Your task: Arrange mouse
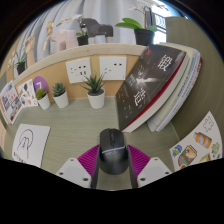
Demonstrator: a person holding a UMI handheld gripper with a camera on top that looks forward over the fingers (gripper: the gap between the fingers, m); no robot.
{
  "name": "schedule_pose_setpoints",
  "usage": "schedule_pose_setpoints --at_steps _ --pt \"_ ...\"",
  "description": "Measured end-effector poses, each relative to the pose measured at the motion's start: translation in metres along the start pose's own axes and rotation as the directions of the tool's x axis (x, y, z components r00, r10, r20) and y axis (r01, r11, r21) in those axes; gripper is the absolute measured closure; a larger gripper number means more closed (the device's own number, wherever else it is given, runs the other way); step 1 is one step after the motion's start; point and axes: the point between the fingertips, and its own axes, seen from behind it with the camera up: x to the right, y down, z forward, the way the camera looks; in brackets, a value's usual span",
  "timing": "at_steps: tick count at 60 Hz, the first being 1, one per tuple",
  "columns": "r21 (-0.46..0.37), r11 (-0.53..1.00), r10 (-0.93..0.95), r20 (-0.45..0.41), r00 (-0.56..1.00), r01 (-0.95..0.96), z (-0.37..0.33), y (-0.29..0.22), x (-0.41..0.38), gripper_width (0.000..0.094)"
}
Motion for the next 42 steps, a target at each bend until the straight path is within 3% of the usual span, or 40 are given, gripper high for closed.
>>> schedule_pose_setpoints --at_steps 14,28,33,42 --pt "-0.046 0.999 -0.019 -0.007 1.000 0.018 0.001 0.001 0.000 0.0630" --pt "-0.094 0.996 -0.003 -0.025 1.000 0.000 -0.005 -0.004 -0.003 0.0631" --pt "-0.038 0.999 0.013 -0.045 0.999 -0.015 -0.030 -0.037 -0.012 0.0630" --pt "0.145 0.989 0.031 -0.033 0.999 -0.026 -0.100 -0.129 -0.070 0.0628"
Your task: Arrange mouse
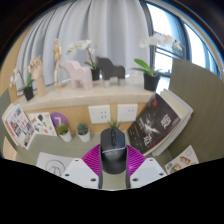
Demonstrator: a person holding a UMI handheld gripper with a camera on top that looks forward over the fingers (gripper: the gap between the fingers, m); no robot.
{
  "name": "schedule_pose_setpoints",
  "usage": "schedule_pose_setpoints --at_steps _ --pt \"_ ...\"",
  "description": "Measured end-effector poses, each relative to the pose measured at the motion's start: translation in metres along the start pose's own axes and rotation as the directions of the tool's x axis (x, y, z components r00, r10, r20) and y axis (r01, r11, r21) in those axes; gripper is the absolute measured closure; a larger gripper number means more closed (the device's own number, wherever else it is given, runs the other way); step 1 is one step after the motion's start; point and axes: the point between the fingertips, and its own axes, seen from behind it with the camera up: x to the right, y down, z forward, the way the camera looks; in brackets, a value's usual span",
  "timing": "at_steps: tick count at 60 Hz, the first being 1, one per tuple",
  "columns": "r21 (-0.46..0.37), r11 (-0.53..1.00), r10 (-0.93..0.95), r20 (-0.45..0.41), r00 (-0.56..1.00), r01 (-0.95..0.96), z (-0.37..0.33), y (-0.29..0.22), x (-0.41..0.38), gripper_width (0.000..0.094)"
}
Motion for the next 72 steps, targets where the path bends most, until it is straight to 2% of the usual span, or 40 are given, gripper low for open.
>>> schedule_pose_setpoints --at_steps 7,15,24,33,41,44,45,47,55,56,57,59,61,64,72 --pt "0.112 0.994 0.009 0.043 0.999 -0.013 -0.041 -0.055 -0.075 0.0631" --pt "0.133 0.991 -0.037 0.052 0.998 0.030 -0.052 -0.058 -0.158 0.0631" --pt "-0.001 0.999 -0.044 0.045 0.998 0.044 -0.019 0.019 -0.220 0.0633" --pt "-0.187 0.979 -0.083 0.033 0.996 0.088 0.021 0.118 -0.246 0.0633" --pt "-0.284 0.954 -0.100 0.005 0.995 0.097 0.035 0.175 -0.244 0.0631" --pt "-0.265 0.961 -0.086 -0.002 0.996 0.082 0.036 0.176 -0.244 0.0626" --pt "-0.269 0.960 -0.080 -0.003 0.997 0.076 0.035 0.177 -0.243 0.0577" --pt "-0.273 0.960 -0.062 -0.009 0.998 0.058 0.035 0.179 -0.244 0.0569" --pt "-0.297 0.955 -0.017 -0.014 1.000 0.012 0.035 0.182 -0.243 0.0444" --pt "-0.304 0.953 -0.019 -0.018 1.000 0.012 0.035 0.182 -0.242 0.0396" --pt "-0.311 0.950 -0.025 -0.024 0.999 0.016 0.034 0.182 -0.240 0.0283" --pt "-0.318 0.948 -0.038 -0.034 0.999 0.025 0.031 0.180 -0.236 0.0127" --pt "-0.309 0.950 -0.047 -0.036 0.998 0.033 0.027 0.173 -0.234 0.0061" --pt "-0.280 0.960 -0.044 -0.026 0.999 0.035 0.016 0.159 -0.234 0.0101" --pt "-0.192 0.981 -0.026 0.016 1.000 0.029 -0.035 0.111 -0.239 0.0075"
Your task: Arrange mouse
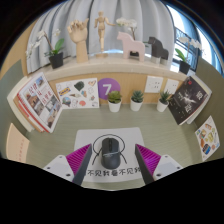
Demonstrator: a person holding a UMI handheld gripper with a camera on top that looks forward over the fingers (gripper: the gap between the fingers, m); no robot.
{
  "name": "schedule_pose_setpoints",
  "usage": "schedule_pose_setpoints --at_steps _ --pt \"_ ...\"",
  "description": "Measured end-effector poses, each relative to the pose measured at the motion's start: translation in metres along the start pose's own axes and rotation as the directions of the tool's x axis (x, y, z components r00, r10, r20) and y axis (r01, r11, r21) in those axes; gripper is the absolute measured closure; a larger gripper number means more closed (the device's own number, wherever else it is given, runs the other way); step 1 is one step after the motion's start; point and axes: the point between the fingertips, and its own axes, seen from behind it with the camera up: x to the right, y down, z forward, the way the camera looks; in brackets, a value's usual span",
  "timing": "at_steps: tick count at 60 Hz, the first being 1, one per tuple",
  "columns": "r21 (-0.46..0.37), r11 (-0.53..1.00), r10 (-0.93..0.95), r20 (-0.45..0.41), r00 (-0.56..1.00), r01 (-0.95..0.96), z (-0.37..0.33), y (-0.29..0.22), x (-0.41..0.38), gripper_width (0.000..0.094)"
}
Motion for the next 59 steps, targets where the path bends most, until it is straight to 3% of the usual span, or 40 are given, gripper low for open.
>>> schedule_pose_setpoints --at_steps 12,30,59 --pt "0.133 0.991 -0.004 0.030 1.000 0.000 -0.123 -0.032 0.009 0.0074" --pt "0.252 0.968 -0.025 0.068 0.997 0.008 -0.248 -0.006 0.034 0.0077" --pt "0.281 0.959 -0.008 0.095 0.995 -0.019 -0.337 0.052 0.096 0.0088"
